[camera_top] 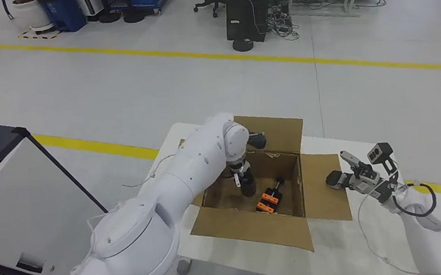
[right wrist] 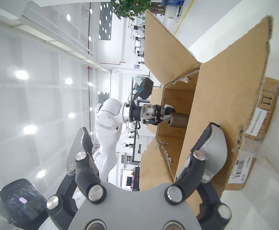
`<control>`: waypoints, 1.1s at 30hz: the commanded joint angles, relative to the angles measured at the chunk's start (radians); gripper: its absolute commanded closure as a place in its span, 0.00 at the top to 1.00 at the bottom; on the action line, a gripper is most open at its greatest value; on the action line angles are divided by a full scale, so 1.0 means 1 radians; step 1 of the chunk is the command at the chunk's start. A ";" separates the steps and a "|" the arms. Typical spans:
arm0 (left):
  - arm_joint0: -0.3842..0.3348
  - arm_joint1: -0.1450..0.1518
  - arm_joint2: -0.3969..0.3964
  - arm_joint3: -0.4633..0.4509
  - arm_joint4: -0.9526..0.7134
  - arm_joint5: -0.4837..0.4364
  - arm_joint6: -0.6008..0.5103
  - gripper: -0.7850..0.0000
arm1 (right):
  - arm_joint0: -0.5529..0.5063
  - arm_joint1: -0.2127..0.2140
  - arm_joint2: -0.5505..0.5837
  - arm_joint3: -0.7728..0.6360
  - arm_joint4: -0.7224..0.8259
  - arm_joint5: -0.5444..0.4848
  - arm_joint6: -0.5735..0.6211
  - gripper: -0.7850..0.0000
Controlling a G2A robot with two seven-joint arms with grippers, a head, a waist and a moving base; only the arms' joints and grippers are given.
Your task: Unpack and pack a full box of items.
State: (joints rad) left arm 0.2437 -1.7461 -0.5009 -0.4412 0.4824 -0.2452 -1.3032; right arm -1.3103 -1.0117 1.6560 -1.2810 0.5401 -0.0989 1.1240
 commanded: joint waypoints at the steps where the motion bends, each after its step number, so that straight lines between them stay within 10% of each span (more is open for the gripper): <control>1: -0.004 0.016 -0.032 -0.050 -0.029 0.036 0.006 0.00 | 0.000 0.000 0.000 0.000 0.000 0.000 0.000 1.00; 12: 0.128 0.157 -0.196 -0.551 0.040 0.254 -0.158 0.00 | 0.000 0.000 0.000 0.000 0.000 0.000 0.000 1.00; 33: 0.128 0.157 -0.196 -0.551 0.040 0.254 -0.158 0.00 | 0.000 0.000 0.000 0.000 0.000 0.000 0.000 1.00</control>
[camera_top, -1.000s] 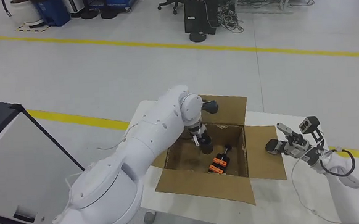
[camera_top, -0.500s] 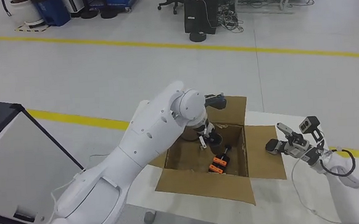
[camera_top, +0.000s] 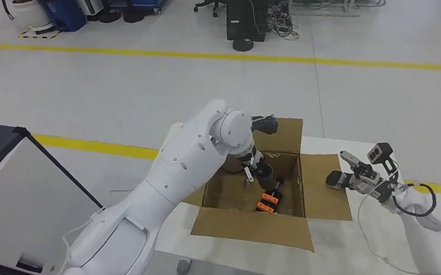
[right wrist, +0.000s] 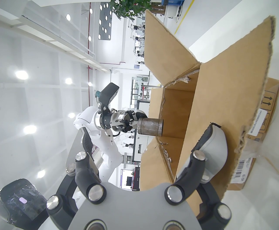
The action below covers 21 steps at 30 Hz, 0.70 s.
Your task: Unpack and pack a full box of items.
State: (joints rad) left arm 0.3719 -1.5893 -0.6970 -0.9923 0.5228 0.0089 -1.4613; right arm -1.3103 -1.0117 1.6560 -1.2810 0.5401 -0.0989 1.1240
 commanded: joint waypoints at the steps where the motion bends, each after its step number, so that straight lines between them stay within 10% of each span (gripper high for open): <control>1: 0.000 0.000 0.000 0.000 0.000 0.000 0.000 0.00 | 0.000 0.000 0.000 0.000 0.000 0.000 0.000 1.00; 21: 0.010 0.017 -0.023 -0.042 0.047 0.037 -0.003 0.00 | 0.000 0.000 0.000 0.000 0.000 0.000 0.000 1.00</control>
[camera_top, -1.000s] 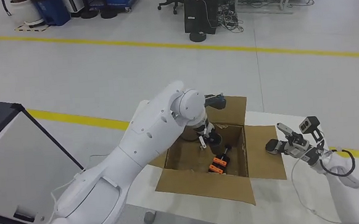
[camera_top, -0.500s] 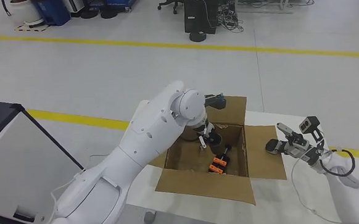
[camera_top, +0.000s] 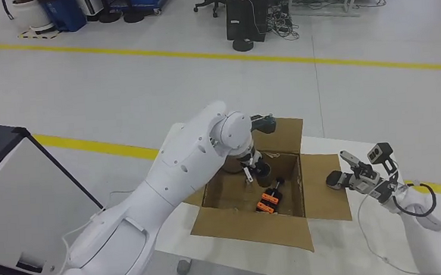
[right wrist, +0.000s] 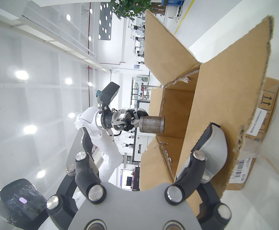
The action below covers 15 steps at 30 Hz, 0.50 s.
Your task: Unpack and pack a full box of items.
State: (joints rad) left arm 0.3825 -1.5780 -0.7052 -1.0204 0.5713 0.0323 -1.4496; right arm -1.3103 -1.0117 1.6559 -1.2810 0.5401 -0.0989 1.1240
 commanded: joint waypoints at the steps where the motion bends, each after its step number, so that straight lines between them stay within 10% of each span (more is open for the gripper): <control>1: 0.000 0.010 -0.027 -0.035 0.001 0.027 -0.022 0.00 | 0.000 0.000 0.000 0.000 0.000 0.000 0.000 1.00; 15: 0.070 0.118 -0.157 -0.333 0.187 0.252 -0.086 0.00 | 0.000 0.000 0.000 0.000 0.000 0.000 0.000 1.00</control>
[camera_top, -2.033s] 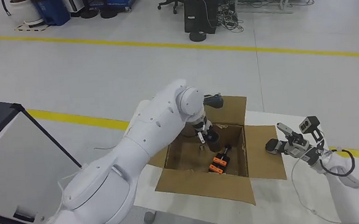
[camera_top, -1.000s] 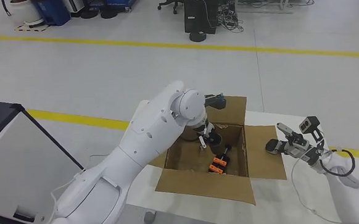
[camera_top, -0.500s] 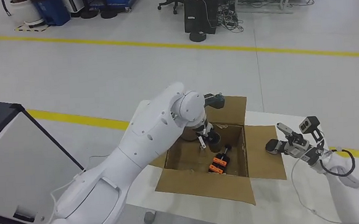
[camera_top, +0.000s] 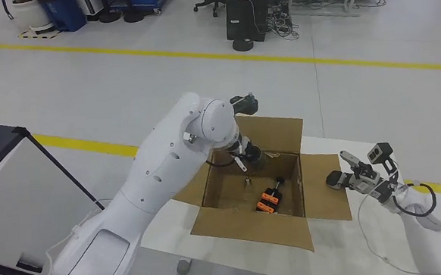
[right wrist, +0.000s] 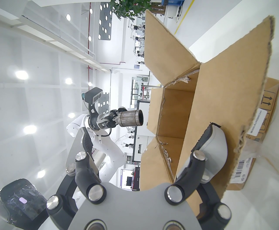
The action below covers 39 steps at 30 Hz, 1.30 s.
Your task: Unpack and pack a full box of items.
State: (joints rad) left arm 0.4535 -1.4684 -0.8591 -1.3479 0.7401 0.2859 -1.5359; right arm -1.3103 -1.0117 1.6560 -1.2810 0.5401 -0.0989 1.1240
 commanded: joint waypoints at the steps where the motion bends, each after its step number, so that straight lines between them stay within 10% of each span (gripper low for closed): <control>1: 0.003 0.019 -0.014 -0.011 0.031 -0.002 0.000 0.00 | 0.000 0.000 0.000 0.000 0.000 0.000 0.000 1.00; 17: 0.172 0.147 -0.186 -0.197 0.178 -0.001 0.000 0.00 | 0.000 0.000 0.000 0.000 0.000 0.000 0.000 1.00; 39: 0.203 0.157 -0.179 -0.226 0.226 -0.001 0.009 0.00 | 0.000 0.000 0.000 0.000 0.000 0.000 0.000 1.00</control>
State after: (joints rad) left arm 0.6537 -1.3117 -1.0374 -1.5752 0.9636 0.2849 -1.5359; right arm -1.3103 -1.0117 1.6559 -1.2810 0.5401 -0.0989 1.1240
